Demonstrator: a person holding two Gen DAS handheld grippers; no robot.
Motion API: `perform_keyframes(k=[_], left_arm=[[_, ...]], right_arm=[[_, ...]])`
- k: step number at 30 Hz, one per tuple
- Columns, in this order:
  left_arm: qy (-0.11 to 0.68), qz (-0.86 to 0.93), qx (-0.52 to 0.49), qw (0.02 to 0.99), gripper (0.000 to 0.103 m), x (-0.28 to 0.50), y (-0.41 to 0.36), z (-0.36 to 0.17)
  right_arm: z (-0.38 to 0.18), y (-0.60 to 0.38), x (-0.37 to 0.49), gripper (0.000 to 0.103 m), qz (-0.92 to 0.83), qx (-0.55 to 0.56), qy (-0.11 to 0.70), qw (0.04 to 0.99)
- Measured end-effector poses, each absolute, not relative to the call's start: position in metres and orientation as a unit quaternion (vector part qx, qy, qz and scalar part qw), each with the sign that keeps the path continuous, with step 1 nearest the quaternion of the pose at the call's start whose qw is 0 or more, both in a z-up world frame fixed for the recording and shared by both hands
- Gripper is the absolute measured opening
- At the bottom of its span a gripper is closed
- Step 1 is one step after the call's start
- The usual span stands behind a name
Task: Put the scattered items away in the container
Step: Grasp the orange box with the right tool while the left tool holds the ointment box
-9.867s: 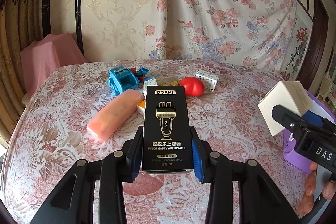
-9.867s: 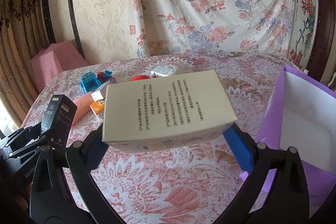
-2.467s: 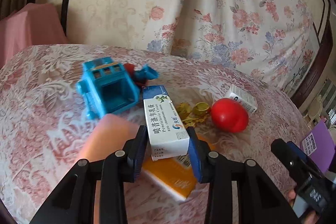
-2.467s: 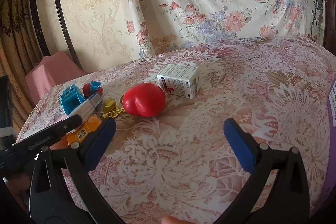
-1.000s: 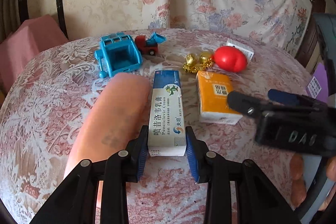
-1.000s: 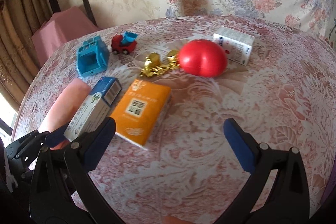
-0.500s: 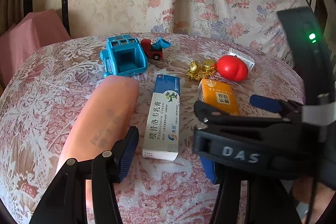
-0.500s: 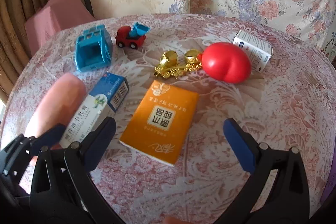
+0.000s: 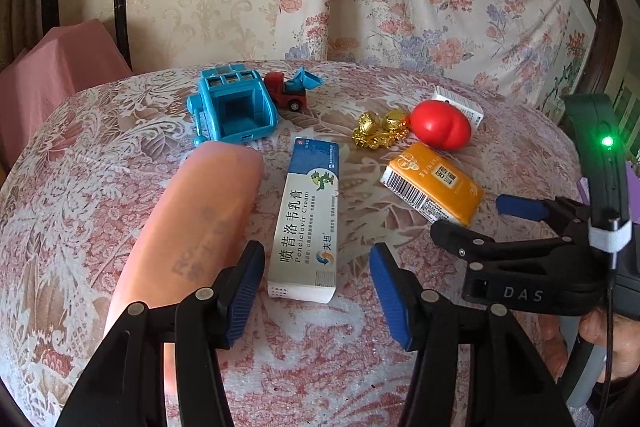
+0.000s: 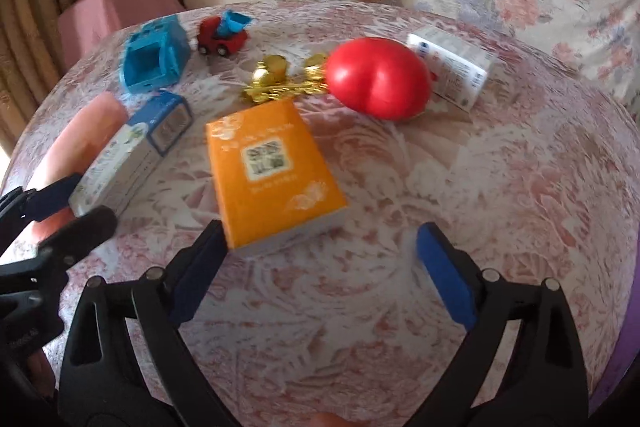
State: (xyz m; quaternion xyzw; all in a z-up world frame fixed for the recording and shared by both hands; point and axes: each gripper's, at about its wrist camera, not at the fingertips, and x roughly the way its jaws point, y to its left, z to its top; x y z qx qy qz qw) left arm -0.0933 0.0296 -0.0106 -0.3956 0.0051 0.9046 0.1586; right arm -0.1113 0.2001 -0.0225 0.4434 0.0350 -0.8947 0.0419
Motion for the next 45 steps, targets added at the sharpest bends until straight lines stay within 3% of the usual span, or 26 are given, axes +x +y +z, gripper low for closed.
perform_keyframes(k=[4, 6, 11, 17, 22, 23, 26, 33, 38, 40, 42, 45], left_arm=[[0.013, 0.902, -0.399, 0.163, 0.048, -0.093, 0.034, -0.011], [0.011, 0.903, -0.401, 0.155, 0.045, -0.095, 0.033, -0.012], [0.035, 0.901, -0.414, 0.125, 0.047, -0.096, 0.042, -0.016], [0.018, 0.899, -0.424, 0.108, 0.065, -0.095, 0.036, -0.016], [0.021, 0.892, -0.434, 0.119, 0.095, -0.091, 0.039, -0.019], [0.029, 0.892, -0.436, 0.119, 0.095, -0.091, 0.043, -0.021], [0.012, 0.894, -0.431, 0.118, 0.093, -0.092, 0.040, -0.020], [0.004, 0.897, -0.423, 0.126, 0.067, -0.091, 0.034, -0.019], [-0.009, 0.898, -0.421, 0.127, 0.064, -0.096, 0.029, -0.018], [-0.003, 0.900, -0.421, 0.115, 0.047, -0.100, 0.033, -0.018], [-0.002, 0.901, -0.421, 0.110, 0.038, -0.105, 0.036, -0.017], [0.000, 0.901, -0.420, 0.106, 0.037, -0.107, 0.036, -0.017]], right_arm=[[-0.023, 0.192, -0.118, 0.097, -0.894, 0.439, 0.051, 0.072], [-0.025, 0.191, -0.122, 0.102, -0.891, 0.443, 0.055, 0.079], [-0.026, 0.191, -0.122, 0.103, -0.890, 0.446, 0.053, 0.079], [-0.025, 0.193, -0.122, 0.103, -0.891, 0.446, 0.048, 0.075], [-0.025, 0.195, -0.123, 0.103, -0.891, 0.445, 0.045, 0.070], [-0.025, 0.195, -0.122, 0.103, -0.891, 0.446, 0.047, 0.069], [-0.025, 0.196, -0.122, 0.103, -0.892, 0.445, 0.045, 0.068], [-0.023, 0.201, -0.121, 0.103, -0.893, 0.442, 0.035, 0.076], [-0.024, 0.198, -0.120, 0.102, -0.892, 0.443, 0.048, 0.076], [-0.024, 0.197, -0.120, 0.102, -0.892, 0.443, 0.051, 0.076], [-0.024, 0.197, -0.120, 0.100, -0.892, 0.442, 0.054, 0.074], [-0.026, 0.188, -0.127, 0.100, -0.893, 0.442, 0.054, 0.064]])
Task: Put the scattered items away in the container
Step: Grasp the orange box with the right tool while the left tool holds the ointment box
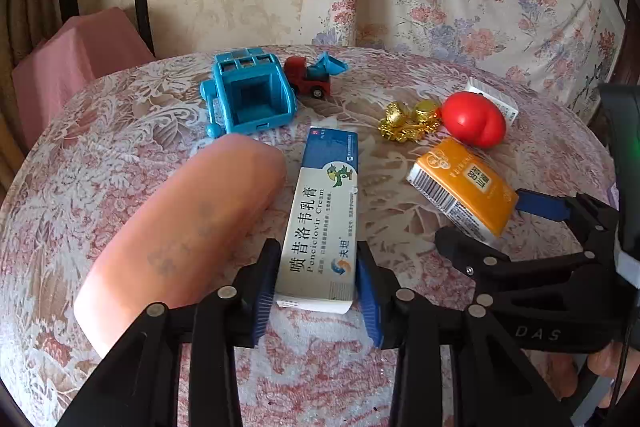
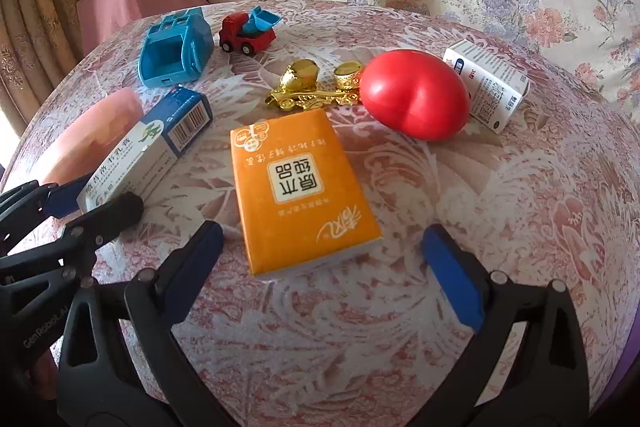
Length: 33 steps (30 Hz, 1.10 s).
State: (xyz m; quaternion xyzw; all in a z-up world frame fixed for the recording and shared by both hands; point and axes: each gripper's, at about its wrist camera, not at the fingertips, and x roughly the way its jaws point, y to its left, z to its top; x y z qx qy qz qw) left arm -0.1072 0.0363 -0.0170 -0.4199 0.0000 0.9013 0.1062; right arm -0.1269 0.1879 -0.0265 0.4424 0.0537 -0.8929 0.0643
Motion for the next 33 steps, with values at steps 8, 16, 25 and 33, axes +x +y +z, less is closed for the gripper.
perform_keyframes(k=[8, 16, 25, 33], left_arm=[[0.009, 0.902, -0.420, 0.100, 0.036, -0.107, 0.039, -0.017], [0.006, 0.903, -0.419, 0.101, 0.035, -0.107, 0.038, -0.017], [0.003, 0.909, -0.407, 0.092, 0.034, -0.104, 0.034, -0.014], [0.012, 0.912, -0.399, 0.094, 0.034, -0.102, 0.037, -0.011]], right_arm=[[-0.024, 0.182, -0.122, 0.095, -0.895, 0.438, 0.054, 0.068], [-0.020, 0.183, -0.114, 0.078, -0.899, 0.428, 0.057, 0.075], [-0.018, 0.188, -0.114, 0.061, -0.901, 0.422, 0.056, 0.080], [-0.017, 0.199, -0.114, 0.061, -0.904, 0.421, 0.040, 0.065]])
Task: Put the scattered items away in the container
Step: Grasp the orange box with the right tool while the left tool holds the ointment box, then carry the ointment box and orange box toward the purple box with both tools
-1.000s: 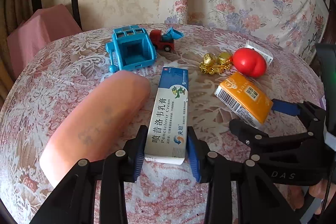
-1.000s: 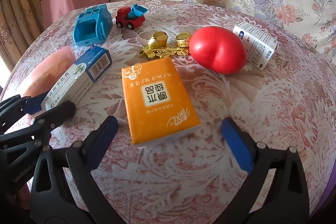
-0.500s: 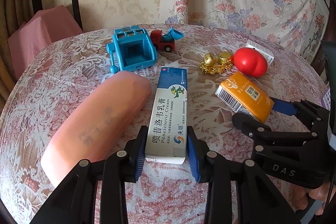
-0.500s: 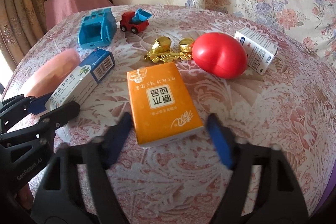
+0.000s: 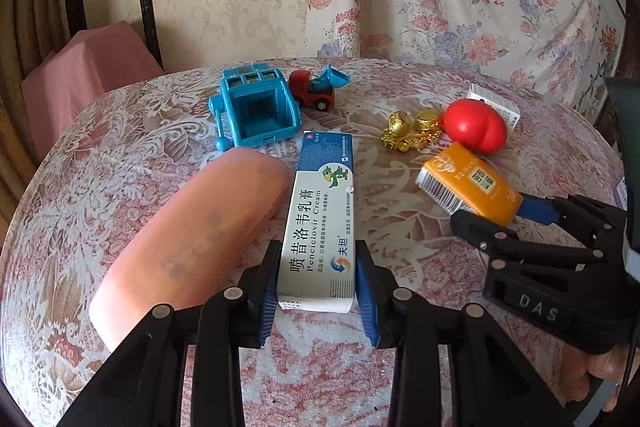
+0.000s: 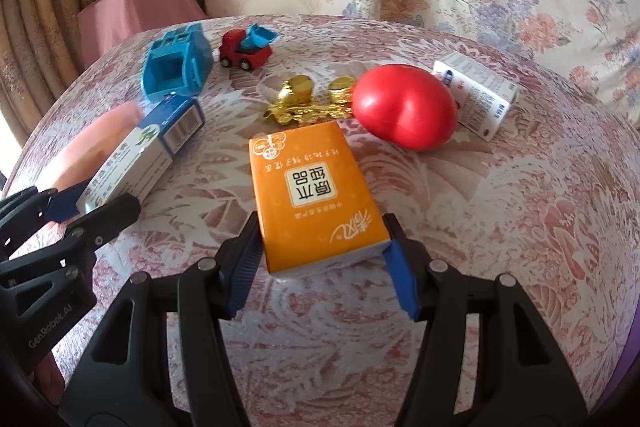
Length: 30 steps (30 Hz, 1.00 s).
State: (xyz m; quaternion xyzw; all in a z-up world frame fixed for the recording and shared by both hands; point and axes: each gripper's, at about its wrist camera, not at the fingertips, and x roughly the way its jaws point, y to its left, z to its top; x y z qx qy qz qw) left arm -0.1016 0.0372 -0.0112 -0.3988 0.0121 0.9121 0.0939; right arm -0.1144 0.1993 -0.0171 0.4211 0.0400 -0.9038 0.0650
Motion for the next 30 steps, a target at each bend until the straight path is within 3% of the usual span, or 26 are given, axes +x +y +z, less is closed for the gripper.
perform_keyframes(k=[30], left_arm=[[0.016, 0.914, -0.392, 0.103, 0.034, -0.066, 0.050, 0.006]], right_arm=[[0.009, 0.227, -0.064, 0.061, -0.915, 0.403, -0.011, 0.026]])
